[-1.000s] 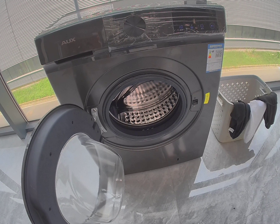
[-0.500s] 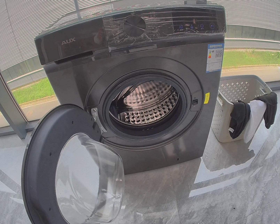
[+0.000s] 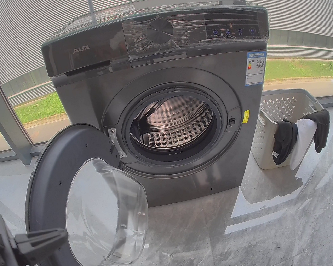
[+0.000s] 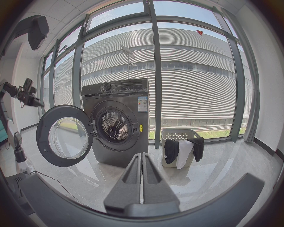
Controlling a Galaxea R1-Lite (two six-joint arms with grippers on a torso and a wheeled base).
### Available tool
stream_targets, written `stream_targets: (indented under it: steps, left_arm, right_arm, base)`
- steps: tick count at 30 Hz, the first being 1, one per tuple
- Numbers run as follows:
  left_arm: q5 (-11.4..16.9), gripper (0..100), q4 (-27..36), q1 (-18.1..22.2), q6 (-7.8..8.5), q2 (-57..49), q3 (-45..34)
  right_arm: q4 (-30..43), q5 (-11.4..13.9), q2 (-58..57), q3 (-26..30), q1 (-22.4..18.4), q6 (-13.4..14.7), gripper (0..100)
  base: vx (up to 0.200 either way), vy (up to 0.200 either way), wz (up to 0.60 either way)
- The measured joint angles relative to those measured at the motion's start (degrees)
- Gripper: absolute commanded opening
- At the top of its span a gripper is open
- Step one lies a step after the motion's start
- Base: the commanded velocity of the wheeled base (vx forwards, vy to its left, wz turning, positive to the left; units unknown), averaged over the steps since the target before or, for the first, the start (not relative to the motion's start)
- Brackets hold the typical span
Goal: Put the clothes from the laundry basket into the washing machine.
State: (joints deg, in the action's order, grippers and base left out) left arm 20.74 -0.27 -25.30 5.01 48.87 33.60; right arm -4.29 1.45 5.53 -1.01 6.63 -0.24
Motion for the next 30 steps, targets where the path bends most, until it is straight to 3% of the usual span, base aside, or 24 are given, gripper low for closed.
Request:
stream_targets:
  steps: [5,9,21,30]
  left_arm:
    - [-3.08,0,-0.74,-0.26,-0.17,5.75,-4.96]
    - [-5.17,0,-2.22,3.15,-0.15,8.66,-7.06]
    - [-7.72,0,-3.75,11.19,0.07,10.97,-8.3]
    - [-11.43,0,-4.07,20.7,0.34,10.83,-8.41]
  right_arm:
    - [0.0,0.0,0.02,0.02,0.01,-0.13,0]
    - [0.02,0.02,0.05,0.0,0.01,-0.2,0]
    - [0.0,0.0,0.09,0.0,0.01,-0.27,0]
    - [0.0,0.0,0.11,0.0,0.01,-0.35,0]
  base:
    - [0.0,0.0,0.0]
    - [0.0,0.0,0.0]
    - [0.0,0.0,0.0]
    - [0.0,0.0,0.0]
